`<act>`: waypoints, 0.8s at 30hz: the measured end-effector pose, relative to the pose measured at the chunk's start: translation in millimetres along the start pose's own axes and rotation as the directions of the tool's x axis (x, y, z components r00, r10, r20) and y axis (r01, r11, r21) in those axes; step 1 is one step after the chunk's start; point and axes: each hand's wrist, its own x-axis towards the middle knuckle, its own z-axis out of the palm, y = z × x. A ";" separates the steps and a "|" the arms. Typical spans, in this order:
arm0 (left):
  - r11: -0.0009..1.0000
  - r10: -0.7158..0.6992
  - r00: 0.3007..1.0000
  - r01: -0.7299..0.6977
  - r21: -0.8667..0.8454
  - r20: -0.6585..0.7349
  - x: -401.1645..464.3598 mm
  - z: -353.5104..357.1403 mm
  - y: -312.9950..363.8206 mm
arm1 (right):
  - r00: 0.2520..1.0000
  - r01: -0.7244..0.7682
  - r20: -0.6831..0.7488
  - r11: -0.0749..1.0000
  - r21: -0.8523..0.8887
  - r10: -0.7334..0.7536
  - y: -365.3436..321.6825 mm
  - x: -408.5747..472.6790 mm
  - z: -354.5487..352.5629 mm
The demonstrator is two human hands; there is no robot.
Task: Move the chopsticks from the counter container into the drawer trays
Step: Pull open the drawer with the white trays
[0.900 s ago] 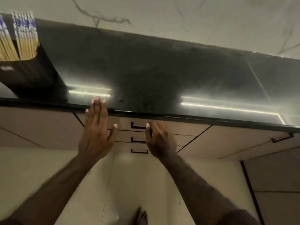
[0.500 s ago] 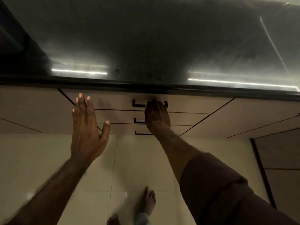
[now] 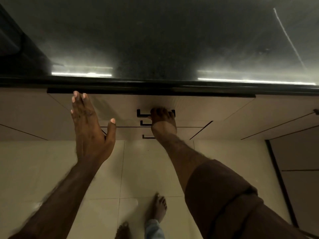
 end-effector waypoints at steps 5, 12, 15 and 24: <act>0.999 -0.007 1.000 0.007 -0.045 0.005 -27.8 -14.2 3.7 | 1.000 -0.012 -0.011 1.000 0.015 0.012 -12.2 -57.5 -0.8; 0.992 0.072 0.997 -0.072 -0.100 0.004 -89.9 -57.6 15.2 | 0.997 -0.054 -0.057 0.996 0.070 0.058 -37.4 -174.3 21.7; 0.993 0.078 0.996 -0.073 -0.094 0.049 -118.7 -72.7 10.6 | 0.995 -0.080 -0.055 0.996 0.046 0.083 -43.0 -213.6 30.5; 0.993 0.102 0.983 -0.090 -0.082 0.152 -180.0 -95.2 -2.1 | 0.993 -0.119 -0.007 0.988 0.097 0.120 -59.0 -300.2 36.0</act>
